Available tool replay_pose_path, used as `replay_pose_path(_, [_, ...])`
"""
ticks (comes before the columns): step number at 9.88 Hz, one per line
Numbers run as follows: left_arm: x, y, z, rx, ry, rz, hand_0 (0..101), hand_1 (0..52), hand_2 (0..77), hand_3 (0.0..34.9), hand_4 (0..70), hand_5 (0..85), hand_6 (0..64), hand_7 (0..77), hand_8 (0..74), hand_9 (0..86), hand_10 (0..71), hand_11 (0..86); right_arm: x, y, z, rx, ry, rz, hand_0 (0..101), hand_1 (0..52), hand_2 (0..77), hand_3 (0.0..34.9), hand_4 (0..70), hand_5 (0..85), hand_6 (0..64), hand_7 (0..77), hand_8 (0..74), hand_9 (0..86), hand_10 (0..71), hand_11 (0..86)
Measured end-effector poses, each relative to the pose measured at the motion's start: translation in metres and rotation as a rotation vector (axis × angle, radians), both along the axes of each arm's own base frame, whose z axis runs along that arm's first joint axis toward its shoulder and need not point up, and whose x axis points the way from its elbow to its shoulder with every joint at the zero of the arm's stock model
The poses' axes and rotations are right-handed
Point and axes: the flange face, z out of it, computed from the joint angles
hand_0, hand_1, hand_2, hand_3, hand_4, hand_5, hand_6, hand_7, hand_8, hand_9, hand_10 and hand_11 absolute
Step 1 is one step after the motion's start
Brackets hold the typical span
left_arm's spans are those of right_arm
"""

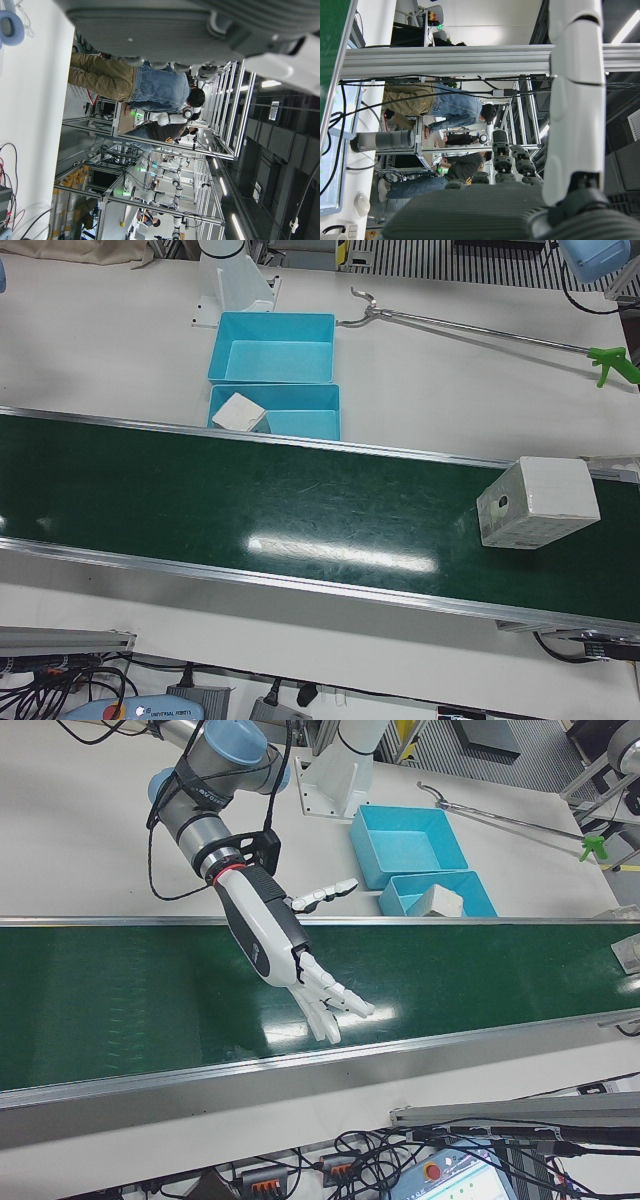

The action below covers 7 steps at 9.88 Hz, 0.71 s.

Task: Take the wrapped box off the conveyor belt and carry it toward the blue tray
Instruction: 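Move the right hand along the belt toward the incoming box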

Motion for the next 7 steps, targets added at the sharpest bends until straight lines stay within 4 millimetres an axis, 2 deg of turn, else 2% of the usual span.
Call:
replay_pose_path(1, [0.000, 0.000, 0.000, 0.000, 0.000, 0.000, 0, 0.0, 1.1, 0.0, 0.5, 1.1, 0.5, 0.5, 0.5, 0.5, 0.5, 0.5, 0.001, 0.001, -0.003, 0.003, 0.000, 0.001, 49, 14.2, 7.1, 0.0, 9.8, 7.1, 4.4, 16.4, 0.5, 2.2, 0.0, 1.1])
replay_pose_path(2, [0.000, 0.000, 0.000, 0.000, 0.000, 0.000, 0, 0.0, 1.1, 0.0, 0.0, 1.1, 0.0, 0.5, 0.5, 0.0, 0.5, 0.5, 0.001, 0.002, -0.003, 0.000, 0.007, 0.003, 49, 16.9, 11.4, 0.0, 8.7, 7.6, 3.8, 16.4, 2.2, 2.7, 0.0, 1.1])
replay_pose_path(5, [0.000, 0.000, 0.000, 0.000, 0.000, 0.000, 0, 0.0, 1.1, 0.0, 0.5, 1.1, 0.0, 0.5, 0.5, 0.5, 0.5, 0.5, -0.002, 0.005, -0.002, -0.014, 0.034, -0.001, 49, 15.8, 9.3, 0.0, 8.2, 8.2, 3.8, 14.2, 2.2, 2.2, 0.0, 1.1])
replay_pose_path(7, [0.000, 0.000, 0.000, 0.000, 0.000, 0.000, 0, 0.0, 1.1, 0.0, 0.5, 1.1, 0.5, 0.5, 0.5, 0.5, 0.0, 0.0, -0.013, 0.009, -0.002, -0.016, 0.041, -0.015, 48, 15.8, 8.7, 0.0, 8.2, 8.2, 3.8, 14.7, 2.2, 2.2, 0.0, 1.1])
